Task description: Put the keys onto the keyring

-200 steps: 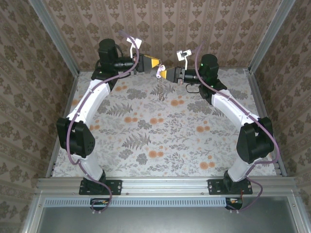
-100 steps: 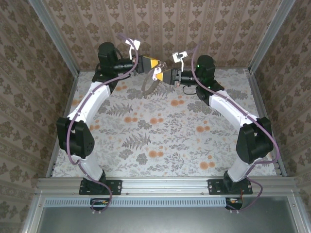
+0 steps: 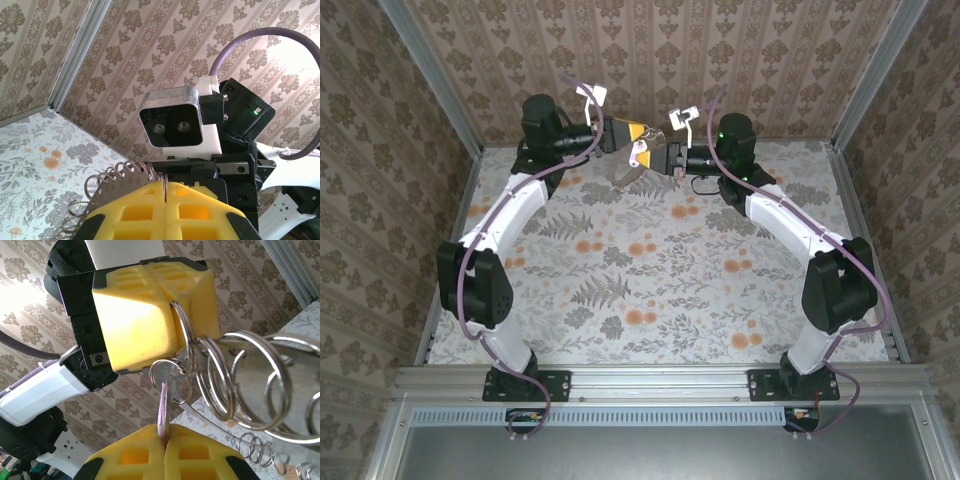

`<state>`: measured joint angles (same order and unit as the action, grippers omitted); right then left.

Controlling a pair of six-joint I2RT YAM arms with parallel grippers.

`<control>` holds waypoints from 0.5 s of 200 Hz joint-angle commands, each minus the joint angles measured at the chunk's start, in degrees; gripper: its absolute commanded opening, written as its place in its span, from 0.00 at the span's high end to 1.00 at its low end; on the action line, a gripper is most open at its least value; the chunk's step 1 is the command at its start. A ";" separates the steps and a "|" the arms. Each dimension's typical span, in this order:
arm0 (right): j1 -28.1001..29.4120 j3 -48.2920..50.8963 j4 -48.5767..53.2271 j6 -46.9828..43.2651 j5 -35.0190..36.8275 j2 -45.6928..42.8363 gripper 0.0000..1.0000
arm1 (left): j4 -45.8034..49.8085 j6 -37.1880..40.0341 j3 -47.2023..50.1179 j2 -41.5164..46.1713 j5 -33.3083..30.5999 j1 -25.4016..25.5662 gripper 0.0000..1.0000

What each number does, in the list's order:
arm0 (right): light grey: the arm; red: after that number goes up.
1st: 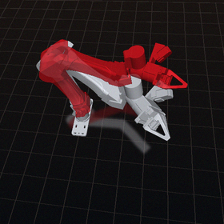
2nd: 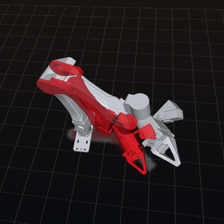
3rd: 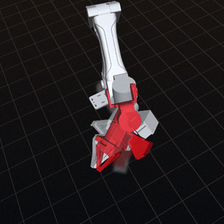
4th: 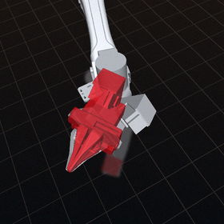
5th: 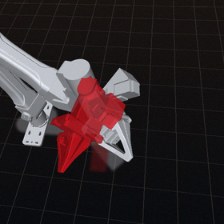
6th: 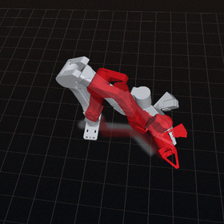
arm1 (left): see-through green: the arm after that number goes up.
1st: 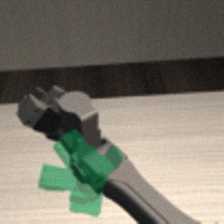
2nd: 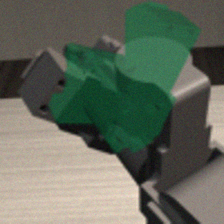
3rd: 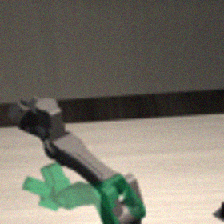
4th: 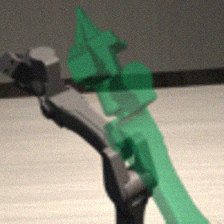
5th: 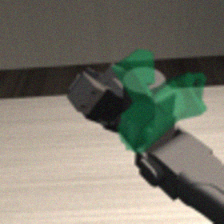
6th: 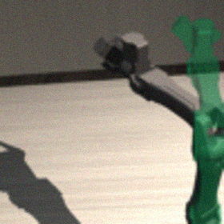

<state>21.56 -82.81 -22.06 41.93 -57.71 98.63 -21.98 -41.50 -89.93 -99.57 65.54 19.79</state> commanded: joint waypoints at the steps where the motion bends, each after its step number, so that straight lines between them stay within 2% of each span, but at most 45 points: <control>1: 1.08 -1.93 0.51 -0.45 -0.57 1.25 1.00 | -5.42 -1.74 0.29 3.59 -2.07 -0.02 1.00; 42: 1.39 -2.17 1.90 -0.94 -0.34 1.28 1.00 | -7.14 -3.21 1.21 3.75 -3.15 0.05 1.00; 55: 1.34 -1.55 2.95 -1.61 0.25 0.58 0.93 | -7.84 -3.71 1.54 3.94 -3.78 0.02 1.00; 85: 1.10 1.15 3.65 -2.37 2.20 -1.96 0.67 | -10.54 -6.07 2.46 4.05 -5.52 -0.08 1.00; 100: 0.64 3.02 4.13 -3.07 3.10 -3.79 0.62 | -12.94 -7.91 2.87 3.94 -6.23 -0.27 1.00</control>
<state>22.22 -82.13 -19.86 40.51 -56.12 98.59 -27.55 -45.65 -87.55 -98.30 61.54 19.79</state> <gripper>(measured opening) 0.352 0.044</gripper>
